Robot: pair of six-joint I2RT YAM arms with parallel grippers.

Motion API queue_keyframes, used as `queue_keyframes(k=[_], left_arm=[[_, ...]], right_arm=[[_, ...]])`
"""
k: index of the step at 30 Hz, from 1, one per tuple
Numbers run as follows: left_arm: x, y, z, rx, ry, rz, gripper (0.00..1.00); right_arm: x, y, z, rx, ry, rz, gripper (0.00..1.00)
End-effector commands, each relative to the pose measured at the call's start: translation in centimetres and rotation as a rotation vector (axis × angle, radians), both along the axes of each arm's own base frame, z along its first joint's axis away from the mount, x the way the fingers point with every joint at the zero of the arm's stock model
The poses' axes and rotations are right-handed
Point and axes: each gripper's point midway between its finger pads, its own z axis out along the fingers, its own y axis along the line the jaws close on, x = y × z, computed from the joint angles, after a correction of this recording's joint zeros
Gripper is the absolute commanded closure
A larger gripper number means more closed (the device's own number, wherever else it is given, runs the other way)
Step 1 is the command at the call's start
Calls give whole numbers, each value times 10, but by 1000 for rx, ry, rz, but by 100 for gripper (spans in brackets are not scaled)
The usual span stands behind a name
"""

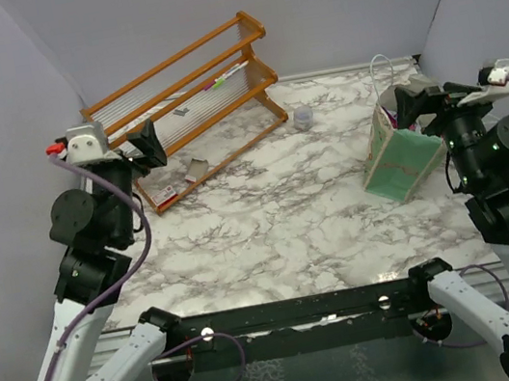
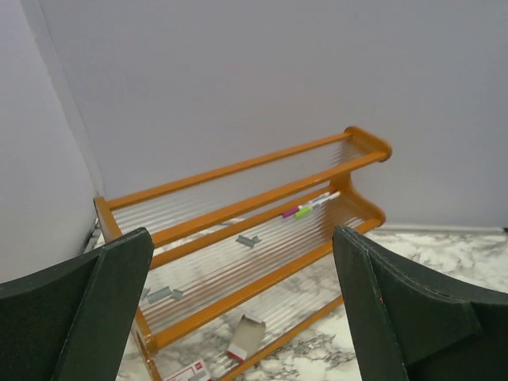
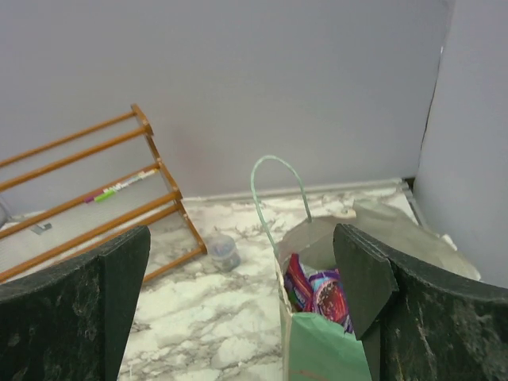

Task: Take the snacks out of the paper bag
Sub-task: Adjust the paper bag at the center of the board.

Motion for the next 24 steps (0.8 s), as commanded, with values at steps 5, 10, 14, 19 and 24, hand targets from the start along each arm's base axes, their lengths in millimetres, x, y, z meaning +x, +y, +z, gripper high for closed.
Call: queue_keyframes(k=[5,10,14,19,24], left_arm=[[30,1,-49,3,43,31,1],[41,-2,-77,13,82,20,1],[45,-6,-92,9,93,2,1],[49,-12,-101,-4,97,-23,1],[48,-20,-101,-20,84,-62,1]], right_arm=[[40,-21,-64,138,153,-121,1],[54,-31,-101,187,219,-171,1],[57,-40,-126,218,268,-221,1],[49,-58,-146,263,306,-327,1],[32,-93,-155,343,312,-553,0]])
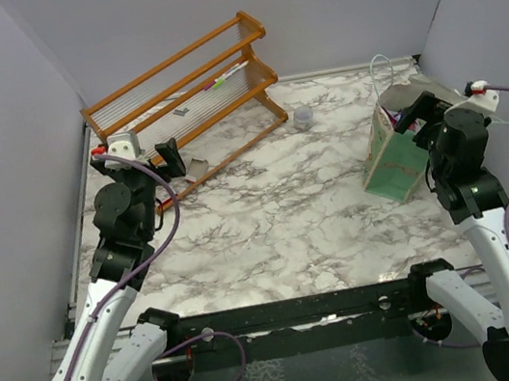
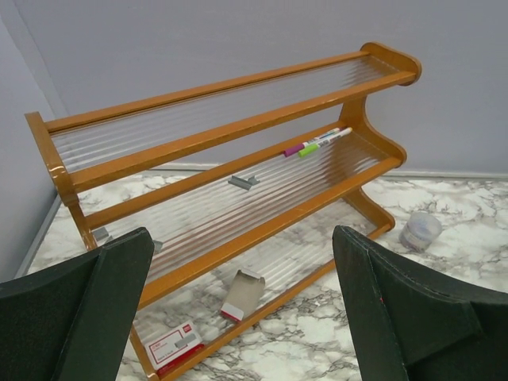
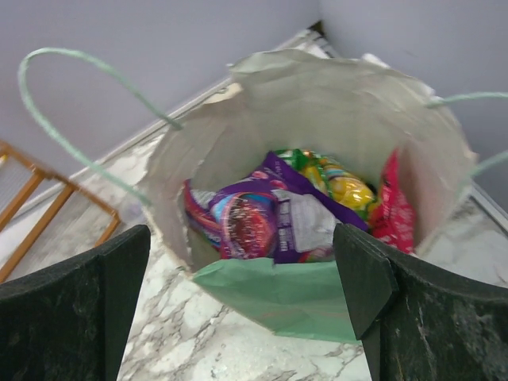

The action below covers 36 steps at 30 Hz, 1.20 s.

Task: Take the snacks out of the paper bag
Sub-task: Adjust the paper bag at the center of the board.

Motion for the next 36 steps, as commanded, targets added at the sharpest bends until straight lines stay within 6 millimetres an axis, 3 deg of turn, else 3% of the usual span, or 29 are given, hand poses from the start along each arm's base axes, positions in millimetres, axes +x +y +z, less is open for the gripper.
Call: queue_keyframes(k=[1,11,18,31,36], left_arm=[[-2,-12,16,-50,-68,-61,1],[-3,-26,16,-74,-81,-106,1],[-16,-41,23,-86,-109,-159,1],[-46,-73,30,-74,-135,-253,1],[-50,-73,25,-55,-128,-255,1]], right_arm=[[-19,-40,0,39,1,-261,0],[-11,-62,15,23,136,-436,3],[-19,-89,34,-44,128,-545,5],[-39,-110,-9,-25,158,-579,9],[-28,-117,-20,-31,139,-582,15]])
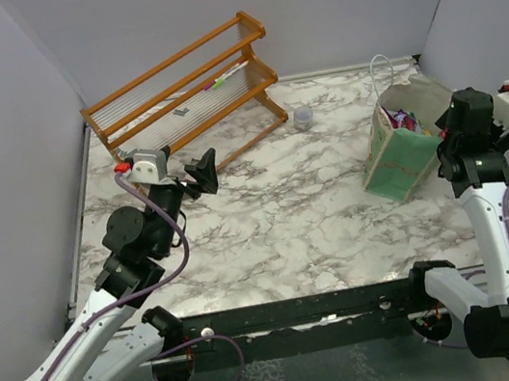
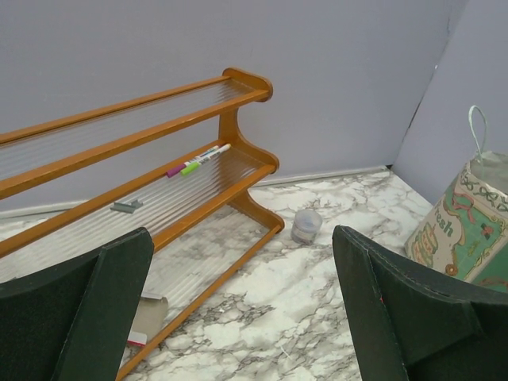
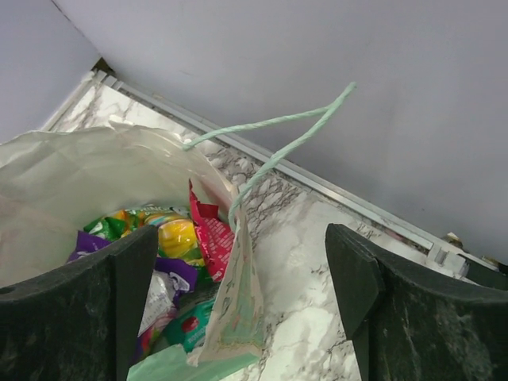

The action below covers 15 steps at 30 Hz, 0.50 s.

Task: Take the snacks out of the paper bag
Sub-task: Adjust the paper bag at the center of the board.

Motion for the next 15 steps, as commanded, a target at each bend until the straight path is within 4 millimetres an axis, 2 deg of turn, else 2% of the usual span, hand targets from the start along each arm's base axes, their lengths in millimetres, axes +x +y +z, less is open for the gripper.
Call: queue_keyframes(k=[1,2,5,12,13,15], left_arm=[[-2,8,-2,9,-13,37,1],[-2,8,-3,14,-10,40,1],[0,9,-9,30,3,49,1],[5,4,-16,55,27,46,1],[6,4,-17,60,31,51,1],[8,3,-20,70,41,55,1]], right_arm=[[11,-9,1,-5,-60,-18,16],[13,-12,0,-1,-68,-31,18],[19,-20,0,10,-92,-51,41],[26,-35,-16,57,-92,-57,42],[27,-35,-16,57,-94,-55,43],[30,-33,-9,50,-108,-35,53]])
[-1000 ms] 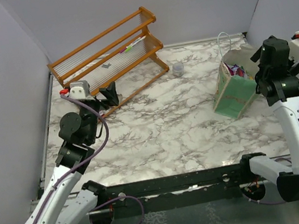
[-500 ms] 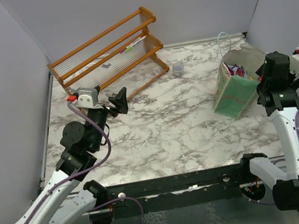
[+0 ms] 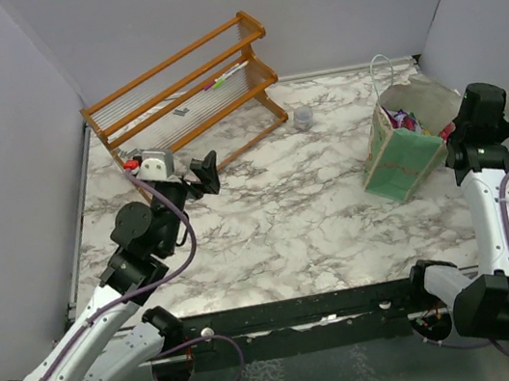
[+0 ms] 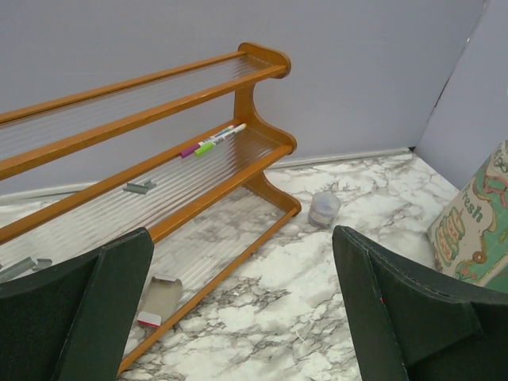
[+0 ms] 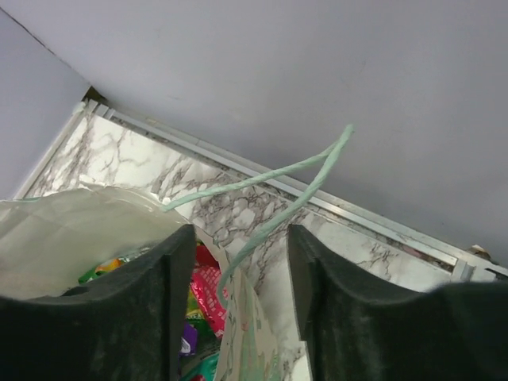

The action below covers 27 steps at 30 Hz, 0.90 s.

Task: Take the snacks out of the paper bag
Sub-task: Adjust the paper bag at the center of the board.

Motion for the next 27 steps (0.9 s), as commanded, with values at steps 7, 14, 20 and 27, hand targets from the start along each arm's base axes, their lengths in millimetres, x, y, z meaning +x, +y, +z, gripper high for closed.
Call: queue_keyframes(k=[7,14,20,27], left_arm=[[9,-2,-11,40,33,25,1],[16,-4,-21,58,59,37,1],[20,-3,-26,67,76,49,1],[26,-2,-33,72,99,57,1]], right_arm=[[14,7,43,-48,-83,112,92],[48,51,81,-165,-143,491,94],[81,132,97,-157,-232,989,95],[82,195,101,-45,-294,1315,97]])
